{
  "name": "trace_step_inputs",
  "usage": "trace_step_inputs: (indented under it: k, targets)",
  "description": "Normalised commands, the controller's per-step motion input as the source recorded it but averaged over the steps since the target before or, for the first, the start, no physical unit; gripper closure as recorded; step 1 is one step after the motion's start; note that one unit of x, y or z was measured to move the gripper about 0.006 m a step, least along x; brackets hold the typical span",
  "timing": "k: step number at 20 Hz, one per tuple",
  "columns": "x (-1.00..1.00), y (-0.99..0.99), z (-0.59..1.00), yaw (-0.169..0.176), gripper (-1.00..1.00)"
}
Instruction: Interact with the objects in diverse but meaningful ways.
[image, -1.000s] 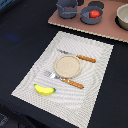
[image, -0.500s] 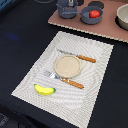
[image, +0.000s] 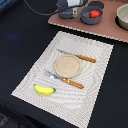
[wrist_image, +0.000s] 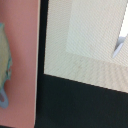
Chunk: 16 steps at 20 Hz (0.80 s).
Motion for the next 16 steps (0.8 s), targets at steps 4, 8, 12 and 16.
trace_step_inputs:
  k: [4, 8, 12, 16]
  targets:
    - [0.40, -0.62, 0.05, 0.000, -1.00]
    - [0.36, -0.66, 0.00, 0.000, -1.00]
    - [0.40, -0.69, 0.01, 0.000, -1.00]
    - [0.29, -0.68, 0.00, 0.007, -1.00]
